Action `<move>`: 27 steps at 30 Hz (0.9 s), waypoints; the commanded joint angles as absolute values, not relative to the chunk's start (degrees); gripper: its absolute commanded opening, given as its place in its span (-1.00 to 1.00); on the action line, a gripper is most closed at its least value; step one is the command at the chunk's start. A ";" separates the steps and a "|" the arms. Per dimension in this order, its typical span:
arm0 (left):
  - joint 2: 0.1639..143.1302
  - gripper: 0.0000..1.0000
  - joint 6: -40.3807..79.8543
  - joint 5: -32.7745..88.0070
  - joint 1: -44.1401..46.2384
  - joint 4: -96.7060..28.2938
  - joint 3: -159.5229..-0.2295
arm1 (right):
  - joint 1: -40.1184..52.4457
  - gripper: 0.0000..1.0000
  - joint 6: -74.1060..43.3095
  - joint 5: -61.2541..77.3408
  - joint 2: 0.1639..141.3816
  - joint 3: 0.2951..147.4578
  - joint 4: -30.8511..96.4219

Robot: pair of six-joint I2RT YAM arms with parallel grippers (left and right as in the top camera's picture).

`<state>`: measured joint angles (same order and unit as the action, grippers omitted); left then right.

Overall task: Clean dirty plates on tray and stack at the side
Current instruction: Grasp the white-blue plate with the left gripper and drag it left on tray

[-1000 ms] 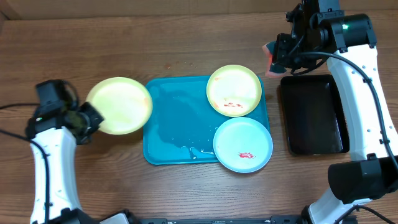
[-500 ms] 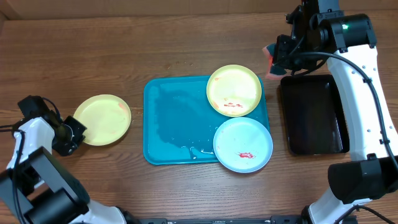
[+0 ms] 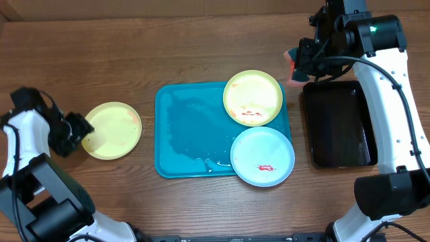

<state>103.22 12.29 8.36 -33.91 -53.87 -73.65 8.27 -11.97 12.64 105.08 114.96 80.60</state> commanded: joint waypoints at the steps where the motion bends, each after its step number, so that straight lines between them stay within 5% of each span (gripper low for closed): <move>1: 103.26 0.33 7.57 16.60 -27.38 -58.39 -81.73 | 8.23 -0.93 -11.70 12.47 104.90 115.24 80.20; 9: 103.42 0.36 5.56 27.90 -3.42 -59.72 -82.76 | 8.23 -0.93 -11.73 12.45 104.90 115.24 79.85; 16: 103.88 0.33 5.93 22.61 19.59 -58.00 -82.56 | 8.23 -0.93 -11.70 12.45 104.90 115.24 79.85; 27: 116.55 0.18 13.21 15.46 35.09 -56.07 -82.54 | 8.23 -0.93 -11.70 12.45 104.90 115.24 79.88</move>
<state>114.39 10.22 17.52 33.69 -55.94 -82.21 8.27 -11.94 12.64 105.08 114.96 80.20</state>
